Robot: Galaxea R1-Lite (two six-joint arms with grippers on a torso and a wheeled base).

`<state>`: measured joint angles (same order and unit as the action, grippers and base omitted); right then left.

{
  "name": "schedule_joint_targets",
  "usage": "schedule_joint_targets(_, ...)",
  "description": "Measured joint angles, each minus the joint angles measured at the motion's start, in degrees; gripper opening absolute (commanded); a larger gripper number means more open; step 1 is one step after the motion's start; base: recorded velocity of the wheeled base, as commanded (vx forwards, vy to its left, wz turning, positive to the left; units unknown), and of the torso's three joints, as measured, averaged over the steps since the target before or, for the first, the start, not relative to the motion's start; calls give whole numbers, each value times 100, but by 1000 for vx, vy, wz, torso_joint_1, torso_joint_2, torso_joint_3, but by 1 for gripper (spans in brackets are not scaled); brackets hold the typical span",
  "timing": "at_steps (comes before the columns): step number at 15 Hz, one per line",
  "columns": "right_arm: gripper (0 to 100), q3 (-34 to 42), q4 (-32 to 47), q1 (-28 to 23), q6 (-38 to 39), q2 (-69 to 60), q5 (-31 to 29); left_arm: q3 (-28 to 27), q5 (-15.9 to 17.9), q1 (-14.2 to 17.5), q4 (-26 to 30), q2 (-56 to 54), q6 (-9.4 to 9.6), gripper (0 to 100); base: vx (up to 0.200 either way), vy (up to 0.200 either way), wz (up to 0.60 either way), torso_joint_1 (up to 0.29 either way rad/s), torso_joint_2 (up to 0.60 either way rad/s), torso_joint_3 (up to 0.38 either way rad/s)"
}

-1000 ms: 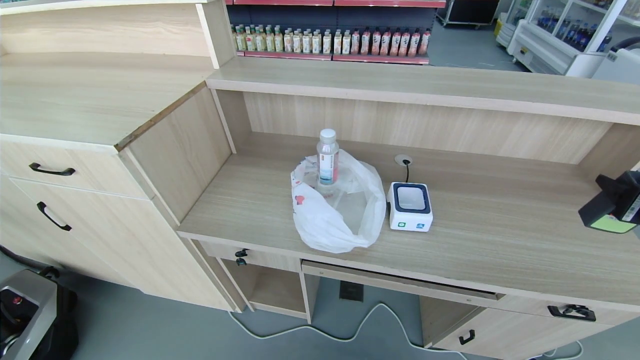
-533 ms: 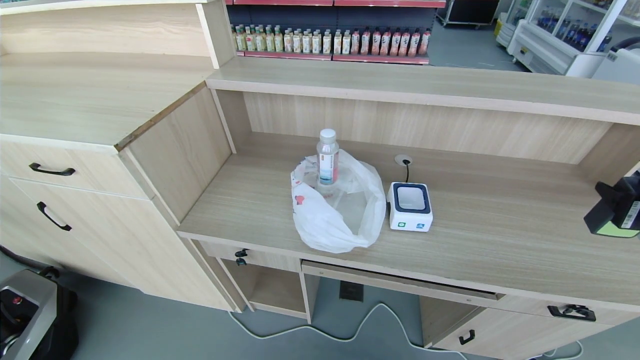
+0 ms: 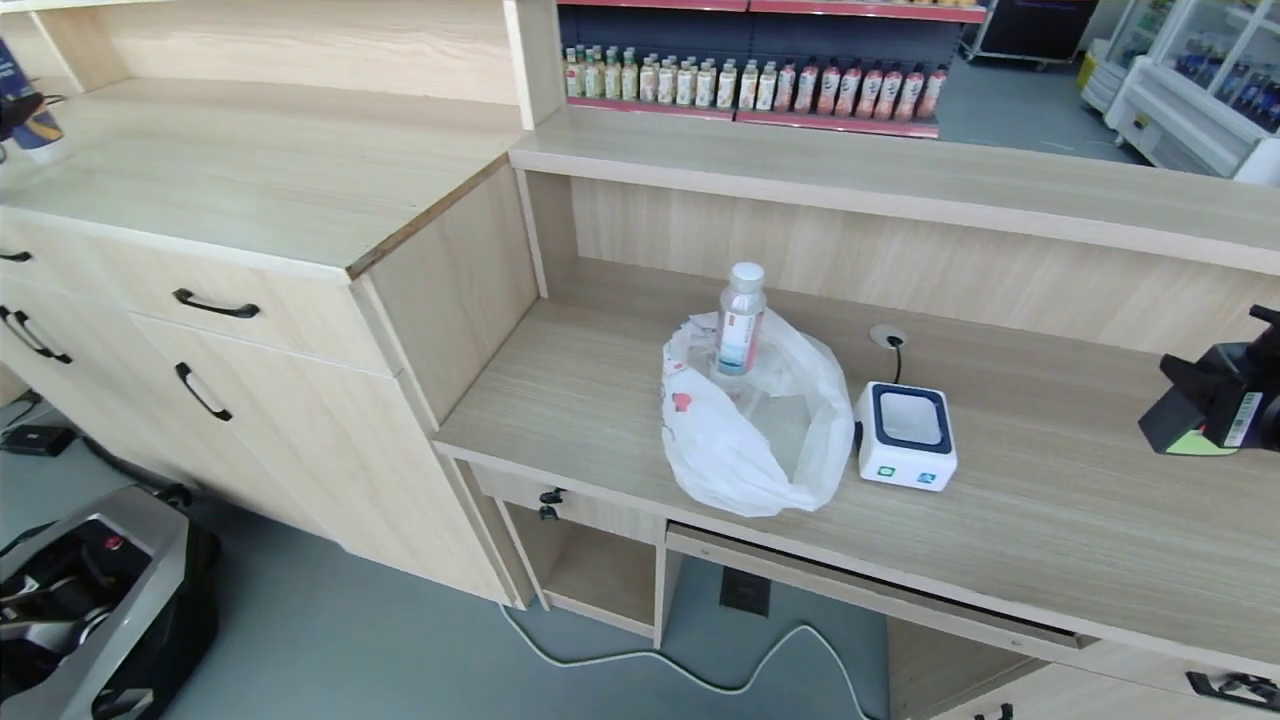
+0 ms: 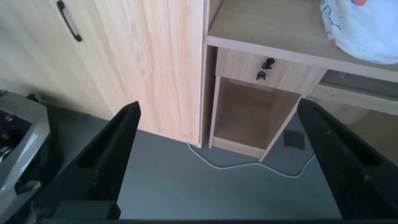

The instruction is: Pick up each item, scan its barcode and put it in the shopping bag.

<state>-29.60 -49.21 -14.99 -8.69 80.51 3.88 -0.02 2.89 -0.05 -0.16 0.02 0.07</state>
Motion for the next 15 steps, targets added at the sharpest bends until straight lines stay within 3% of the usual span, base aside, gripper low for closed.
schedule_joint_targets(3,0,-276,-20,4,-78,235,-7,0,0,5,0,0,2,100,0,0,600,2,1,7)
schedule_joint_targets(10,0,-913,2,-33,-345,1045,-32,2,0,5,-2,0,2,100,0,0,0,0,0,0)
schedule_joint_targets(15,0,-805,17,-38,785,1206,-16,2,0,0,2,0,2,100,0,0,0,0,0,0)
